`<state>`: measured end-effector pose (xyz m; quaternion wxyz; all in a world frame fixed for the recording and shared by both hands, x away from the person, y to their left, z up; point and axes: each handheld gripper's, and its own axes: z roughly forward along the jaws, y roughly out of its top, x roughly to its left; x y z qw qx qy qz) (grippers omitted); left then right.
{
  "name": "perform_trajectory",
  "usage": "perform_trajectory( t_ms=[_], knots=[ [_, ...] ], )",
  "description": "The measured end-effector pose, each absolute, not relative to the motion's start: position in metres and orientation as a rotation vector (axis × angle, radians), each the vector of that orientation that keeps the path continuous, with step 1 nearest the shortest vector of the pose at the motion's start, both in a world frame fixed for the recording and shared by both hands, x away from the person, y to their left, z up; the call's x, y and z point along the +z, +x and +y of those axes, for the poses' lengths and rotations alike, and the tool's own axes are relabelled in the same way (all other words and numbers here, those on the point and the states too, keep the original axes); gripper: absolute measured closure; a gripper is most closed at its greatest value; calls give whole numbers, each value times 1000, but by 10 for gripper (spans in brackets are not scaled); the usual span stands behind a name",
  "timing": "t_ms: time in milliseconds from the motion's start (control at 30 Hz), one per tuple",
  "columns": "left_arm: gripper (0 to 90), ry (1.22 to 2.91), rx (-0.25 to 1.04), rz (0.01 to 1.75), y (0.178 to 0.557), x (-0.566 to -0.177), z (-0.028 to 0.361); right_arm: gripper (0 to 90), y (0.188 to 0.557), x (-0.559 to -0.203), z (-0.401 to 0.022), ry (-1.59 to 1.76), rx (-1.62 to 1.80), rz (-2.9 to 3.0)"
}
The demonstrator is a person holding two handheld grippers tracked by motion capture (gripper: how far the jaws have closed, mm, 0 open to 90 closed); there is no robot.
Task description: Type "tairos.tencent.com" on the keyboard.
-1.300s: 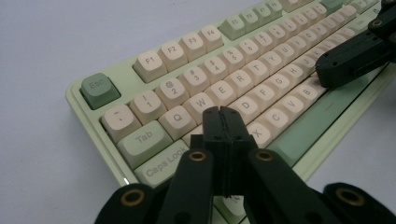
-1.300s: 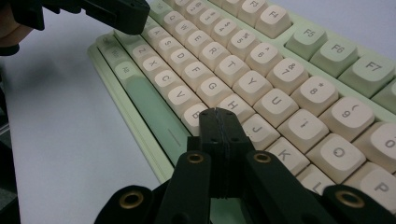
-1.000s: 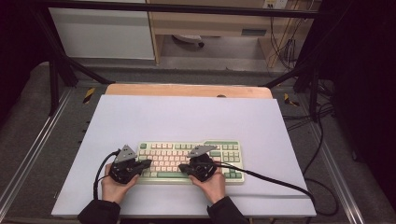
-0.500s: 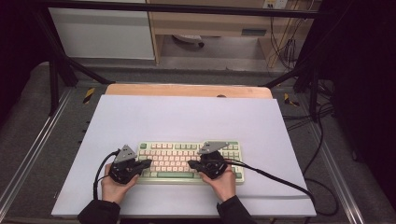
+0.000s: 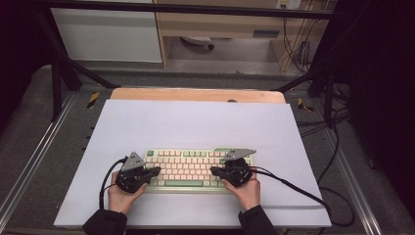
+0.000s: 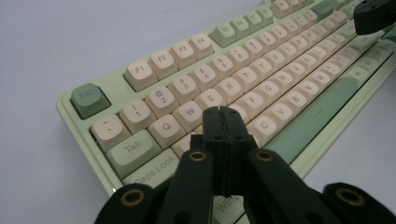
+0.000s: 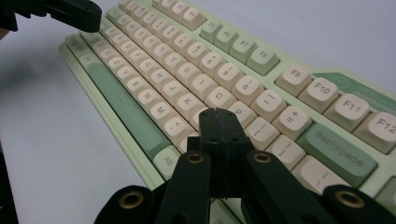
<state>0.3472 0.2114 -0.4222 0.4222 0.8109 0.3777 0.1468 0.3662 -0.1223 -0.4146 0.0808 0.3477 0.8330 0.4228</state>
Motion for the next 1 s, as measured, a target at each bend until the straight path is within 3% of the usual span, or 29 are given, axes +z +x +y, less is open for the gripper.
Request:
perform_trajectory(
  t_ms=[1000],
  knots=[
    [900, 2047, 384, 903, 369, -402, 168, 900, 357, -421, -158, 1102, 1254, 2458]
  ],
)
